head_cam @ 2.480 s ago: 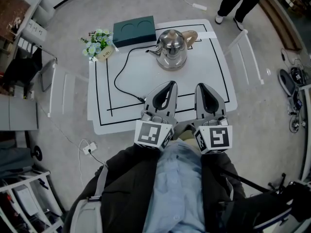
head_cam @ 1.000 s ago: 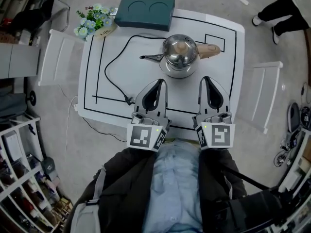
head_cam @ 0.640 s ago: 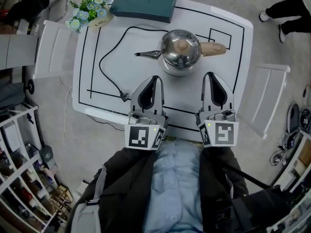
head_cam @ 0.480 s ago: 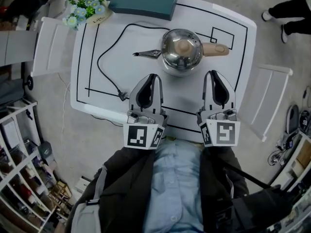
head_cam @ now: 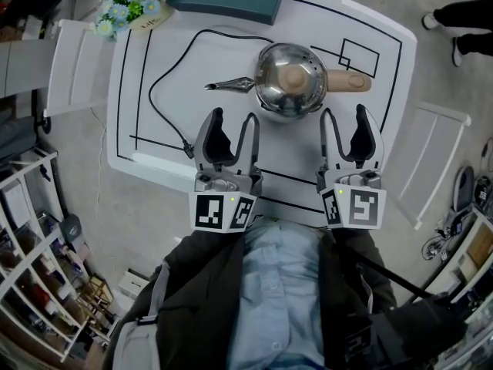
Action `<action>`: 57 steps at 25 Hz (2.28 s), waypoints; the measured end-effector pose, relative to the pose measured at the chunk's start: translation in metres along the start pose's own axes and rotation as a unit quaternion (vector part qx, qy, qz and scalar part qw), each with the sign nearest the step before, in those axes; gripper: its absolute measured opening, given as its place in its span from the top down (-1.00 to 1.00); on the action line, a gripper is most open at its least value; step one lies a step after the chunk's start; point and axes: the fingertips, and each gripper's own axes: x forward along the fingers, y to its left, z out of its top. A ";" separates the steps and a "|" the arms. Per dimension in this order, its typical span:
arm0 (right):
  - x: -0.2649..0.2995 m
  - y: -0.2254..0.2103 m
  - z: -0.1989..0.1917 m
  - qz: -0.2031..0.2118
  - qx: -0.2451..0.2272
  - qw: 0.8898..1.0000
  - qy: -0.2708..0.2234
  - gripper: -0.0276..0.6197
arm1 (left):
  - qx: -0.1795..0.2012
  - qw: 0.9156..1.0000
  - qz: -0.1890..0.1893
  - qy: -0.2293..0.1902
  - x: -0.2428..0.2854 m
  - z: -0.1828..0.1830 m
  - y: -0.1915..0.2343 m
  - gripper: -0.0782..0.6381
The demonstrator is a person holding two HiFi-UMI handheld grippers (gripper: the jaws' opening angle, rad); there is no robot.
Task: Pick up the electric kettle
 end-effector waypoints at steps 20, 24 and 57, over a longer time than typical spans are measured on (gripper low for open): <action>0.013 -0.026 0.005 -0.037 0.003 0.999 -0.012 0.12 | -0.013 1.000 0.007 -0.017 0.020 0.011 0.015 0.11; 0.020 -0.030 0.005 -0.041 0.003 0.999 -0.012 0.12 | -0.013 1.000 0.010 -0.018 0.026 0.012 0.020 0.11; 0.051 -0.053 0.010 -0.074 0.017 0.997 -0.030 0.13 | -0.017 0.998 -0.029 -0.057 0.066 0.034 0.029 0.15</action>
